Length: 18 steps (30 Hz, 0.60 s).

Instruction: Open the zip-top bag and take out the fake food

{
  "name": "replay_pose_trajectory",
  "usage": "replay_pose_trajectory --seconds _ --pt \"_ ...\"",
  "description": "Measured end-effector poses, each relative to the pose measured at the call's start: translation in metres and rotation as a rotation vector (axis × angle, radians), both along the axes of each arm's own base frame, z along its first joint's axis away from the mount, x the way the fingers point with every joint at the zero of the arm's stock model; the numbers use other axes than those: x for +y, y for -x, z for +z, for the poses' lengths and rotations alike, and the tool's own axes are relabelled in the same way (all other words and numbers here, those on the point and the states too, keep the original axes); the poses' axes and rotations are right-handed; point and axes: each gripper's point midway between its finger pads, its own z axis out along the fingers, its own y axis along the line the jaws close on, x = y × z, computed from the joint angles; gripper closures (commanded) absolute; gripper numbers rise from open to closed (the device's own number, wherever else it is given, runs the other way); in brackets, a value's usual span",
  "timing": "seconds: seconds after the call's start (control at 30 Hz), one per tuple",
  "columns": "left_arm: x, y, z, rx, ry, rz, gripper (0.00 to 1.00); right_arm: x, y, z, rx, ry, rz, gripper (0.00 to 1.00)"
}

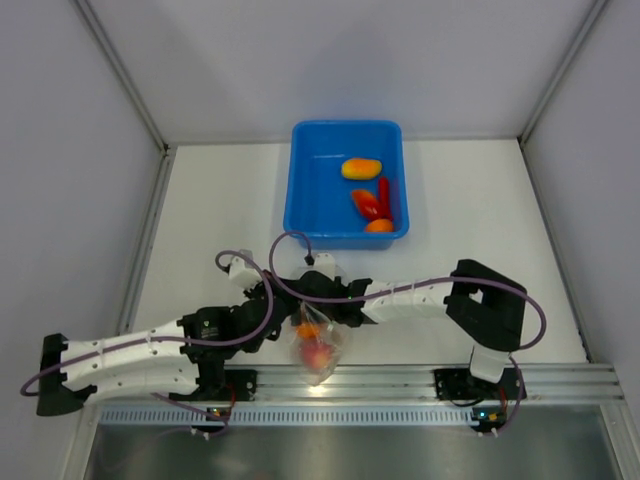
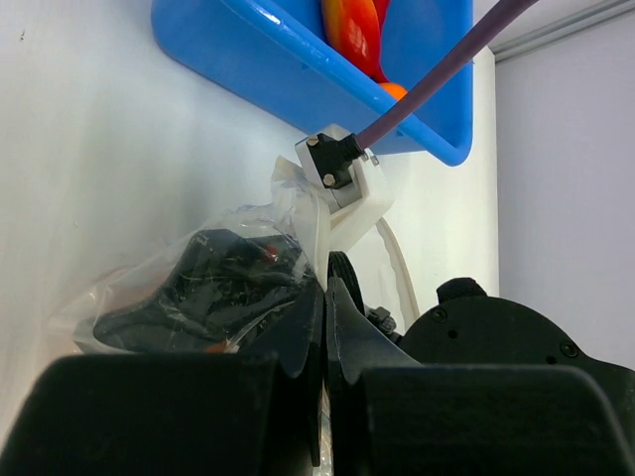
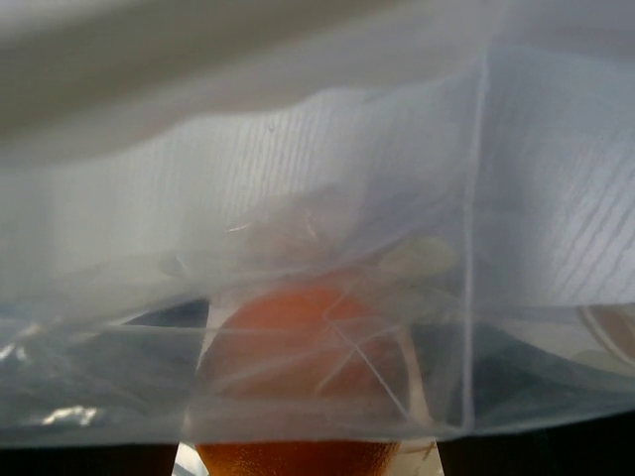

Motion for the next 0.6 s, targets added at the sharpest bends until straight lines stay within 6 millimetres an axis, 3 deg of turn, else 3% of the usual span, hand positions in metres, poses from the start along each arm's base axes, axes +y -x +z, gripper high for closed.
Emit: replay_pose_trajectory --seconds 0.33,0.6 --pt "-0.005 0.0 -0.001 0.005 0.008 -0.003 1.0 -0.029 0.006 0.021 -0.028 0.081 0.02 0.14" --pt "-0.004 0.0 -0.004 0.008 -0.005 -0.003 1.0 -0.041 0.018 0.013 -0.019 0.156 0.05 0.16"
